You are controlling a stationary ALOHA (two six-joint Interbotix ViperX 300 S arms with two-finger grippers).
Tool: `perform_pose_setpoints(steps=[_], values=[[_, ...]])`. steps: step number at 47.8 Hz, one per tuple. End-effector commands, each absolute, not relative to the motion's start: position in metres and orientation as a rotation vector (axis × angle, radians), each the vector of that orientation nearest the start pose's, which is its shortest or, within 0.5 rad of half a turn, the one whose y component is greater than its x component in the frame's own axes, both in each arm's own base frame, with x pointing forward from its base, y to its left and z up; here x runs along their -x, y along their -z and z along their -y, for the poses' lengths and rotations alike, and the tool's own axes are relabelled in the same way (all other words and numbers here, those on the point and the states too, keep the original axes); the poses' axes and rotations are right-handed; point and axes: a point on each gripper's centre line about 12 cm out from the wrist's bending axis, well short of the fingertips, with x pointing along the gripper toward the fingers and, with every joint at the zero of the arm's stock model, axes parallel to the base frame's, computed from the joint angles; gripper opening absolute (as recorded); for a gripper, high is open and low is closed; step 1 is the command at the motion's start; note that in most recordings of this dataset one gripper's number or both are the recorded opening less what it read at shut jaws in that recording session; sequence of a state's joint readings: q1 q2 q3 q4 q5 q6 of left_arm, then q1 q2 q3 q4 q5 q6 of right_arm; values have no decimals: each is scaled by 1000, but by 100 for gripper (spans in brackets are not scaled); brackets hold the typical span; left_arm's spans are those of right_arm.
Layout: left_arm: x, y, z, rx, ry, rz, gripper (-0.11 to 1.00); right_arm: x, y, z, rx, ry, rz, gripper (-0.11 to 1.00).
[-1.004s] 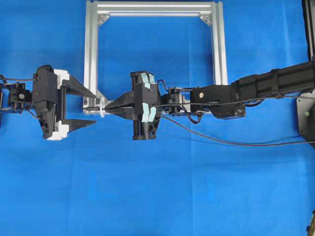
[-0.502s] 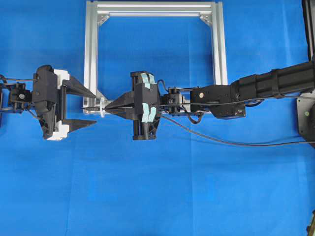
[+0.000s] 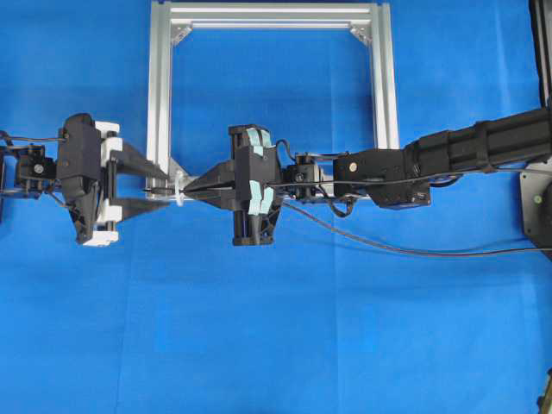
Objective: Insert the wire through the string loop located on the left side.
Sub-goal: 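Close the left gripper on the USB plug and open the right gripper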
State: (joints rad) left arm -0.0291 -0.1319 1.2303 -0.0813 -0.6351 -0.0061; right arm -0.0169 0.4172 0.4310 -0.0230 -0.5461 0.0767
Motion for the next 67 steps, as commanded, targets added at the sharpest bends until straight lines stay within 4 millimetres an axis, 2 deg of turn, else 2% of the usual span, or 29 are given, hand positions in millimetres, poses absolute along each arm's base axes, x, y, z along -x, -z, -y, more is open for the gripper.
perform_pose_setpoints(steps=[1,3,5,40,43,46,54,58,60,67], values=[[-266,-118,1,51,-36,-434,24,-491,-133,7,-61,12,-258,0],[-267,-118,1,53,-37,-436,14,-491,-133,7,-62,12,-258,0],[-267,-118,1,53,-37,-434,8,-491,-133,7,-62,12,-258,0],[-265,-117,1,57,-38,-444,8,-490,-131,6,-64,11,-273,1],[-265,-116,1,57,-38,-445,8,-490,-131,6,-68,13,-273,9],[-265,-116,1,57,-38,-445,8,-490,-131,6,-70,14,-277,23],[-265,-116,1,57,-38,-447,8,-490,-131,7,-77,19,-282,73],[-265,-116,1,57,-38,-448,8,-490,-131,7,-81,23,-282,92],[-265,-116,1,57,-38,-448,8,-490,-130,6,-81,21,-283,97],[-264,-116,1,57,-38,-450,8,-490,-131,7,-83,23,-282,97]])
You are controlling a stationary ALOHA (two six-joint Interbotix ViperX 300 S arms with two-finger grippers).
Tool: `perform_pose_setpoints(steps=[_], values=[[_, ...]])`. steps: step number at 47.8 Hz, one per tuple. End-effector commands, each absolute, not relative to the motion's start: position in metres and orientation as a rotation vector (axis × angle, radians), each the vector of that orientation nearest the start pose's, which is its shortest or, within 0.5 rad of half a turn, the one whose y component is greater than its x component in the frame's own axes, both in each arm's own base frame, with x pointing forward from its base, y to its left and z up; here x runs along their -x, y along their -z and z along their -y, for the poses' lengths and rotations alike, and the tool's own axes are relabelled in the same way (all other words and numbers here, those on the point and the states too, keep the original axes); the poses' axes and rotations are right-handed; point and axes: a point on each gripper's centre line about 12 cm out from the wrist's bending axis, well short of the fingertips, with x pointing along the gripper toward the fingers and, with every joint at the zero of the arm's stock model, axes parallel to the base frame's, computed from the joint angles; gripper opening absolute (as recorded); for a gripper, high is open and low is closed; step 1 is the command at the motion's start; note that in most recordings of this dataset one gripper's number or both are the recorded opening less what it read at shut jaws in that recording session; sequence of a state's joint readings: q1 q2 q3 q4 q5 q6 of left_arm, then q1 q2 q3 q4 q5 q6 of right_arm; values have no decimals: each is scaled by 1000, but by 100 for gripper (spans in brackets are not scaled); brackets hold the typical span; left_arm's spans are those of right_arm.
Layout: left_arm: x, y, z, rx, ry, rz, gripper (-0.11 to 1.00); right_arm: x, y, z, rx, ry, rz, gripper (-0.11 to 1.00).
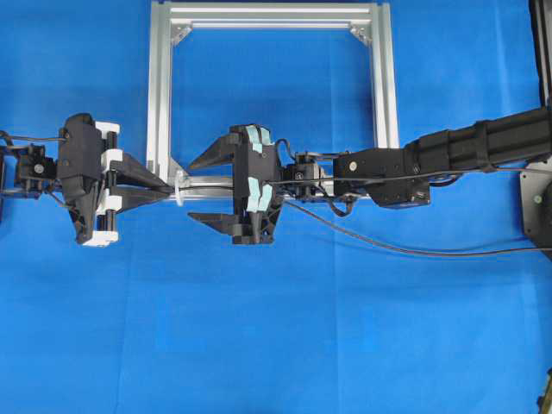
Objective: Insert the wire through the string loop located on the left side.
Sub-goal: 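Pull the cable through the loop leftward with the left gripper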
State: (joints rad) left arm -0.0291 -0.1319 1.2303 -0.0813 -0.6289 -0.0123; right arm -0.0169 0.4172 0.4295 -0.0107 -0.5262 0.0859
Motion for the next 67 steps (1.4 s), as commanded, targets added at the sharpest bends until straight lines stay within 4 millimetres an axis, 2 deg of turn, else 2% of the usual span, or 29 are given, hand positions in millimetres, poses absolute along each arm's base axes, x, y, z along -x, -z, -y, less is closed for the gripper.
perform_pose_setpoints(steps=[1,9,35,49,67], values=[[-264,-117,1,57,-38,-447,8,-490,-131,6,-83,21,-282,97],[-257,-119,2,57,-32,-448,8,-490,-131,5,-82,18,-282,97],[-206,-135,8,138,-12,-500,8,-490,-135,3,-80,13,-274,97],[-182,-155,9,164,3,-462,8,-490,-135,3,-80,15,-274,97],[-175,-163,10,167,11,-447,8,-490,-135,3,-82,13,-273,97]])
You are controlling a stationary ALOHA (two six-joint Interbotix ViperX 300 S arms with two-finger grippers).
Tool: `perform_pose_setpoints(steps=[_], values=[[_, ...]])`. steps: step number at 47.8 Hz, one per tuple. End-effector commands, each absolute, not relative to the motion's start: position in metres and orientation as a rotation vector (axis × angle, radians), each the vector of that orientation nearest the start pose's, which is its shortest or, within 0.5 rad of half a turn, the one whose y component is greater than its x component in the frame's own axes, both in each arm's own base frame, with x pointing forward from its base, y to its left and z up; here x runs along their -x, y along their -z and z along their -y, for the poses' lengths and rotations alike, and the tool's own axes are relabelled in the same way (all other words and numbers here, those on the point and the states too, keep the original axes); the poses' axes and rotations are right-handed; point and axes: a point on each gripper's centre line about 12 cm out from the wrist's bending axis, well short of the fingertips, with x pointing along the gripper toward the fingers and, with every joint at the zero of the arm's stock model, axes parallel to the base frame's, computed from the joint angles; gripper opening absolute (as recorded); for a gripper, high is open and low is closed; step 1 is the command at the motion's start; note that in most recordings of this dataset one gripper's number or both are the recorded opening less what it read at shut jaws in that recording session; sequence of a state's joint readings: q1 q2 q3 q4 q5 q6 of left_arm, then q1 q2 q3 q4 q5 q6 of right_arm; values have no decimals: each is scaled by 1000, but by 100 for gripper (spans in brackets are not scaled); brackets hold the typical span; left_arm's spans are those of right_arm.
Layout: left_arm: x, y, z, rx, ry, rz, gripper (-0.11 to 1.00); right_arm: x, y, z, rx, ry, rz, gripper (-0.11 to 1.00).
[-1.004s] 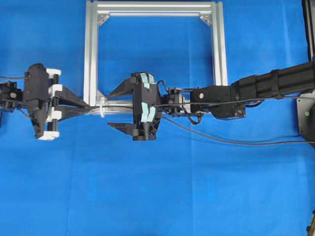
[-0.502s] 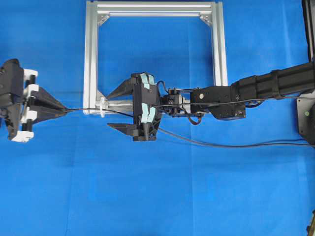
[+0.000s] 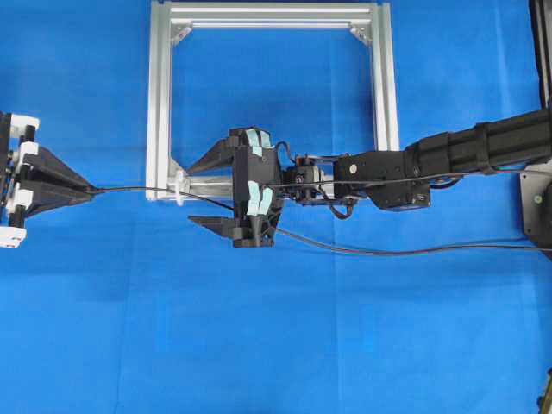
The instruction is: Insert the wire through the string loop located on the left side.
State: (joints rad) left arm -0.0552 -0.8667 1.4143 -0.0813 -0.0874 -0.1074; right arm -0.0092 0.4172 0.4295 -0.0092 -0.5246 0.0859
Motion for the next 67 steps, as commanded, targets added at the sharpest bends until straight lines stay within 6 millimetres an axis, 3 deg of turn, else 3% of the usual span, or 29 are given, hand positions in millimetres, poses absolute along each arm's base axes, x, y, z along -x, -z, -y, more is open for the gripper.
perform_pose_setpoints(steps=[1,35,38,48,61,67], values=[[-174,-163,10,167,11,-447,8,-490,-135,3,-80,13,-273,97],[-166,-175,10,170,21,-440,9,-491,-137,2,-81,12,-268,97],[-166,-175,10,172,20,-440,19,-491,-137,2,-81,12,-268,97],[-166,-176,10,161,23,-435,79,-492,-137,2,-83,12,-267,97],[-166,-177,10,161,23,-429,76,-492,-137,2,-84,13,-267,97],[-167,-187,10,162,27,-381,75,-491,-143,1,-83,10,-265,97]])
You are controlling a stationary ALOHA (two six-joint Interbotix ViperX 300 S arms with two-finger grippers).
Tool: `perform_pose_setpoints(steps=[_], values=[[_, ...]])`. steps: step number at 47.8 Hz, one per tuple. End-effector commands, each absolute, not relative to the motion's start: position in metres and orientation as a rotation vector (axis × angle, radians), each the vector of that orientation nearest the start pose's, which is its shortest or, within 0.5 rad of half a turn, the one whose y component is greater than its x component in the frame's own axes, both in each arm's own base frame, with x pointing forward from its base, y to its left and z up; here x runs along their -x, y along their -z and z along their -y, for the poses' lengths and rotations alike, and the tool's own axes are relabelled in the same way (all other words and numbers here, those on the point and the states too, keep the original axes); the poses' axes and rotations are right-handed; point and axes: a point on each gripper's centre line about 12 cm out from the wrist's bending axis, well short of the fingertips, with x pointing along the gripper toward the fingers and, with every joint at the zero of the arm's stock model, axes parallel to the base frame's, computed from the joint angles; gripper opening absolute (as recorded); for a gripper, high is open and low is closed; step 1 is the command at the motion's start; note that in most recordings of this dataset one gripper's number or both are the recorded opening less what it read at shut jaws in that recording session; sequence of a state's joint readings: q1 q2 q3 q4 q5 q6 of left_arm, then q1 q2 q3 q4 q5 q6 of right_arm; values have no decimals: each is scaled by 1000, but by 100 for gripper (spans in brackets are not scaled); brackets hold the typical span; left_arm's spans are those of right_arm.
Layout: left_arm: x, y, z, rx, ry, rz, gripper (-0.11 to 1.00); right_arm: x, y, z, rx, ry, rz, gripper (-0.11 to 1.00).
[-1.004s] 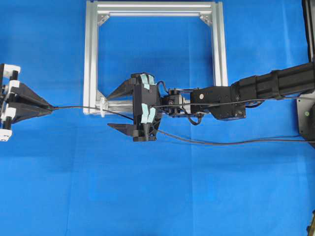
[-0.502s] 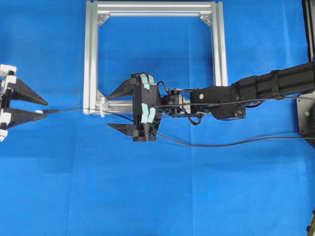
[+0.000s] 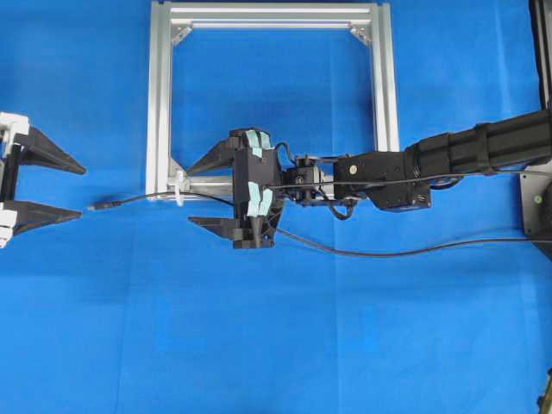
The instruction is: Insert the wire through the string loop located on the left side.
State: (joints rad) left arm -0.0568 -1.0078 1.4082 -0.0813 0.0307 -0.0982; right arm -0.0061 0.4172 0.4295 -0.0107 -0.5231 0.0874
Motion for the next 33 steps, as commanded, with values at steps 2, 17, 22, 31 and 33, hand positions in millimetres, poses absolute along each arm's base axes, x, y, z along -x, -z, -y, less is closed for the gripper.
perform_pose_setpoints(steps=[2,17,22,31,33], values=[[-166,-191,10,163,29,-357,75,-490,-149,2,-83,12,-265,97],[-159,-231,10,149,47,-176,75,-479,-210,2,-69,8,-230,97],[-157,-239,10,151,50,-142,75,-474,-228,2,-65,6,-219,97],[-157,-239,10,151,50,-141,75,-467,-245,1,-60,5,-206,97],[-157,-239,9,151,50,-139,75,-467,-245,1,-59,4,-206,97]])
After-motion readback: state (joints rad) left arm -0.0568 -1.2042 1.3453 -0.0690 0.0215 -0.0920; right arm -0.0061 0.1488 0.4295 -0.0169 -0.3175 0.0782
